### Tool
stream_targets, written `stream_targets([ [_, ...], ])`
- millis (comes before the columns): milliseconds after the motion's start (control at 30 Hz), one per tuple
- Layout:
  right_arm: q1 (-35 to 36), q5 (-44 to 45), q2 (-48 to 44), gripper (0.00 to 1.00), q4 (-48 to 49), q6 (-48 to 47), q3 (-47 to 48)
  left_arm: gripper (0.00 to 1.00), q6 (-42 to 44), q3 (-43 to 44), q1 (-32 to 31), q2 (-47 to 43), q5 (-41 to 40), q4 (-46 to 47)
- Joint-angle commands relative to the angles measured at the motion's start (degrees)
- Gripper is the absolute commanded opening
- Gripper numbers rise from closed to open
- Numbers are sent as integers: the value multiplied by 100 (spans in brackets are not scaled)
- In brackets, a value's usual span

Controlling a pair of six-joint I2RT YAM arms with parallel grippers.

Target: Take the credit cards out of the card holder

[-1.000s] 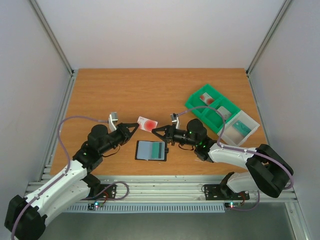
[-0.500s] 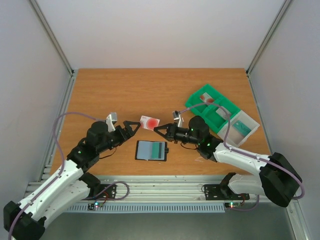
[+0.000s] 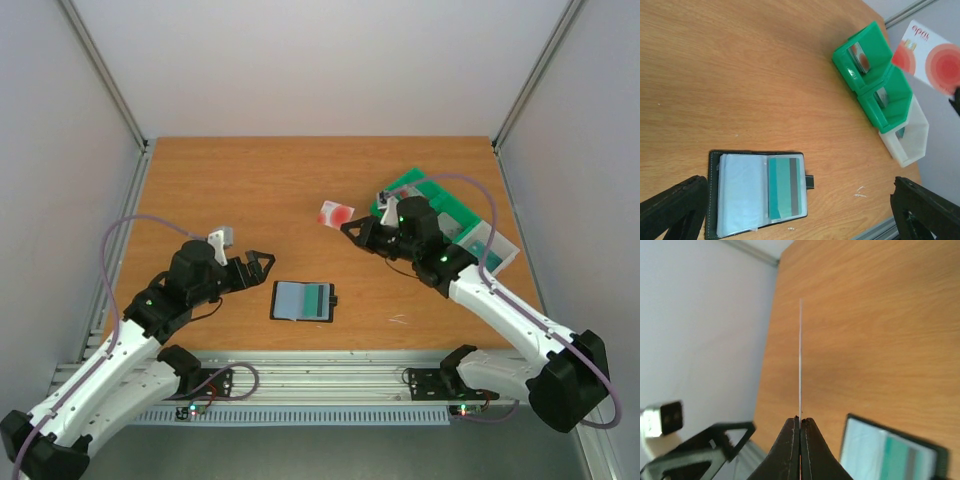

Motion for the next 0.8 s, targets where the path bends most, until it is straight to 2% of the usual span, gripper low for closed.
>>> stream_targets([
  [0, -661, 347, 74, 1, -1289, -626, 445, 99, 415, 68, -12, 36, -81, -54],
  [133, -1285, 319, 412, 1, -1733, -790, 786, 99, 505, 52, -11, 168, -21, -53],
  [433, -2471, 498, 1397, 1, -2062, -786, 1344, 99, 605, 71, -11, 403, 138, 12],
  [767, -3104, 662, 2569, 1, -1925, -627, 2011, 99, 581, 45, -11, 440, 193, 52],
])
